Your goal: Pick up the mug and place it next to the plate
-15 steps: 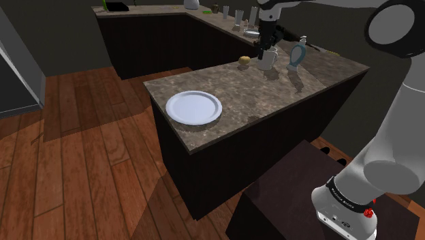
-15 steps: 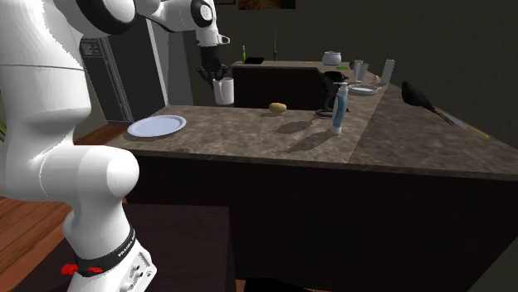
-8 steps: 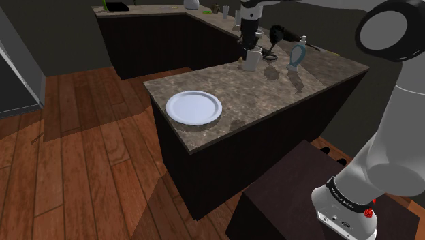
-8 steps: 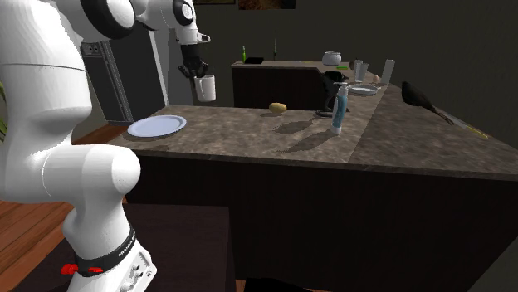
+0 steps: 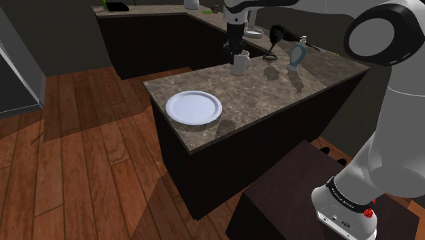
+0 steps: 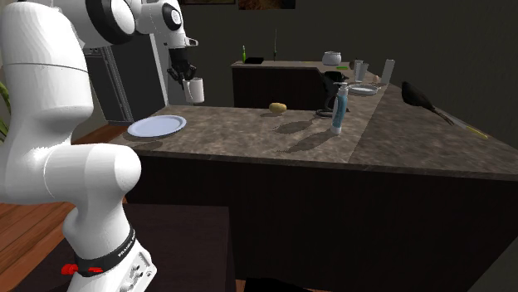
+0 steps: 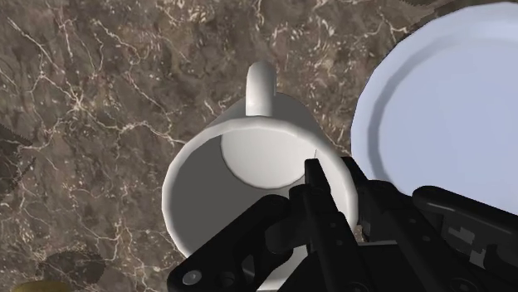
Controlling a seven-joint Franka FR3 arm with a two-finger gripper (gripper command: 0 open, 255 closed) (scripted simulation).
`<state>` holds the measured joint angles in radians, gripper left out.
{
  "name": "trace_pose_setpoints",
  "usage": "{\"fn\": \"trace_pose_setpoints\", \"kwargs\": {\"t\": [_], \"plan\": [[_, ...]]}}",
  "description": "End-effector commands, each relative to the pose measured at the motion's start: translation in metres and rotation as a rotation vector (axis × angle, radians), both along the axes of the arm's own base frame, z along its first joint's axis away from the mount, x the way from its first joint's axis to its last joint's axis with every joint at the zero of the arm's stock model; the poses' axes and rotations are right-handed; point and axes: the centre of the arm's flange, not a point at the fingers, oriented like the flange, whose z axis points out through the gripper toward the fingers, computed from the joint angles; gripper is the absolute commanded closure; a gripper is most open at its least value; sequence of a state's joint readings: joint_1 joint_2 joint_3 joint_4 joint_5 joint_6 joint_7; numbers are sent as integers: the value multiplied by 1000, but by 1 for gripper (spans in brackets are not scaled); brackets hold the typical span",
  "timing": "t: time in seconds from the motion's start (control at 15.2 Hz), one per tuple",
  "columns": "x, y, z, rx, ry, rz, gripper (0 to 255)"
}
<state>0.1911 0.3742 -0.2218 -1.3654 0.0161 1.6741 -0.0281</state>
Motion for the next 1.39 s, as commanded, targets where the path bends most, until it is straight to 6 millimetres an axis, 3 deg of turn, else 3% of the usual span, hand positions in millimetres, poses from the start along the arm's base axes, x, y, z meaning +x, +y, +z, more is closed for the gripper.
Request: {"fn": "trace_pose_setpoints", "kwargs": {"t": [0.0, 1.32], "plan": [[0, 1, -10, 0, -1, -1, 255], [0, 1, -116, 0, -1, -1, 255]]}}
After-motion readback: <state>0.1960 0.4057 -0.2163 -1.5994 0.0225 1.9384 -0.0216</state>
